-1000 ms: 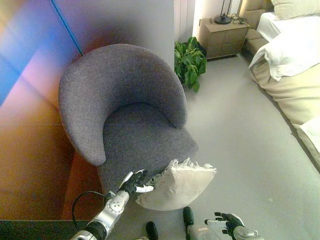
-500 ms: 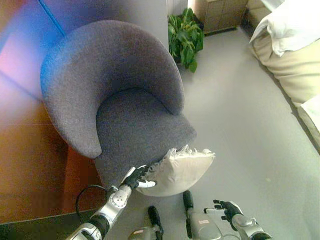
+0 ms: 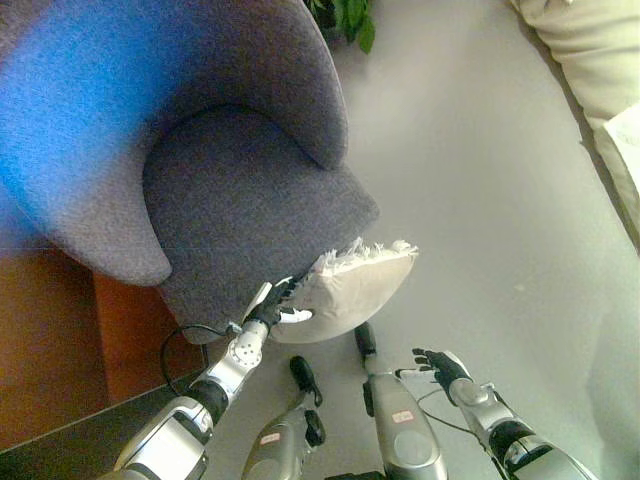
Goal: Pick up the pillow and put it on the sofa.
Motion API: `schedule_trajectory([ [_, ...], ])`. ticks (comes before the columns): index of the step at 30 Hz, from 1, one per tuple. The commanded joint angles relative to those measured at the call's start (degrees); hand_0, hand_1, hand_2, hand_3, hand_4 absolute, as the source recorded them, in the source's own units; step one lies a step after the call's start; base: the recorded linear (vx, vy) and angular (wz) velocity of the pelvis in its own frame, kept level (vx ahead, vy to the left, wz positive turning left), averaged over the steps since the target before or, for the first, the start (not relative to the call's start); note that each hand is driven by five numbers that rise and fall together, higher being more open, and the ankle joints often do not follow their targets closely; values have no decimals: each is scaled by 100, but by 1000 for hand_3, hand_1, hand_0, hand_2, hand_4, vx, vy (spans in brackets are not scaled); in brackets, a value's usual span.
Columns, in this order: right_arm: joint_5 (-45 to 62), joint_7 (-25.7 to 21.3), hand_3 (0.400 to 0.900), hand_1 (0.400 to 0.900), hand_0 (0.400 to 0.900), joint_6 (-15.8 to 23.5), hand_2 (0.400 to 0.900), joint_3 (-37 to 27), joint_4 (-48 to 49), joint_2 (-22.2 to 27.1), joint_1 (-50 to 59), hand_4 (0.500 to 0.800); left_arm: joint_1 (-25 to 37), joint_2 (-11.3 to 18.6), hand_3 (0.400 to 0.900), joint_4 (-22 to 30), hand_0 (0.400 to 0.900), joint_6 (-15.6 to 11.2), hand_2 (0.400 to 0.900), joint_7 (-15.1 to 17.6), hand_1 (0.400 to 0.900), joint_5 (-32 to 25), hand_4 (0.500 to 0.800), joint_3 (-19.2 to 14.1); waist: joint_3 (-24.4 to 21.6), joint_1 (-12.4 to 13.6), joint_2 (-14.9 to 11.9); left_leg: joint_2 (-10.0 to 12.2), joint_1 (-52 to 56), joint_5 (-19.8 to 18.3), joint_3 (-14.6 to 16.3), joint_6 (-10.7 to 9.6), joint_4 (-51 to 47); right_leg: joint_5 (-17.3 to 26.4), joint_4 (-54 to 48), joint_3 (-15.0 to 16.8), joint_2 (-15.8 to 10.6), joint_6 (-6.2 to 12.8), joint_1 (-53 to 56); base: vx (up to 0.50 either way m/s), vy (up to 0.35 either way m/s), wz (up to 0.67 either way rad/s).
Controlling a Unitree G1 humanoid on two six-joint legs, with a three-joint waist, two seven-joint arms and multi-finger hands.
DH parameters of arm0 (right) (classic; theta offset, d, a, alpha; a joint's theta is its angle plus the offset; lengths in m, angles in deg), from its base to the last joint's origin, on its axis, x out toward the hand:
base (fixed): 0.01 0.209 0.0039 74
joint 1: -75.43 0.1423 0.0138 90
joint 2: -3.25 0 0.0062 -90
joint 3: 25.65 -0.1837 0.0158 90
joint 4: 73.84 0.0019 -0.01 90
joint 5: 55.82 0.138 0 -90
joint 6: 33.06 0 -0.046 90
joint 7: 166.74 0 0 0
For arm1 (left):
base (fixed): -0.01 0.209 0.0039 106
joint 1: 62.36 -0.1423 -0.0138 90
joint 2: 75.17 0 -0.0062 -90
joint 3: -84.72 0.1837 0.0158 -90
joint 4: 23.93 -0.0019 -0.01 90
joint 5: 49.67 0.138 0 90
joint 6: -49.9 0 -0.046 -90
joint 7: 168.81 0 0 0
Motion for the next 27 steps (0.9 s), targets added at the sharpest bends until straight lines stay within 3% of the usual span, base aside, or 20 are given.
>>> schedule_trajectory([
  [1, 238, -198, 900, 900, 900, 79, 900, 306, 159, 193, 12, 800, 353, 105, 900, 39, 900, -395, 900, 312, 900, 3, 800, 26, -52, -75, -259, 265, -571, -508, -209, -264, 1070, -457, 547, 53, -436, 577, -341, -51, -20, -1],
  [9, 393, -321, 900, 900, 900, 135, 900, 482, 359, 172, 417, 800, 939, 122, 900, -145, 900, -408, 900, 465, 900, -35, 800, 87, 241, -168, -337, 328, -955, -506, -178, -321, 1293, -380, 663, 128, -383, 554, -728, -44, -22, -3],
  [27, 671, -865, 900, 900, 900, 181, 900, 922, 1607, 170, 670, 800, 2097, 367, 900, -482, 900, -134, 900, 1021, 900, 103, 800, 90, 241, -364, -518, 425, -2225, -271, -120, -424, 1501, -191, 914, 210, -231, 539, -1998, -43, -42, -1],
])
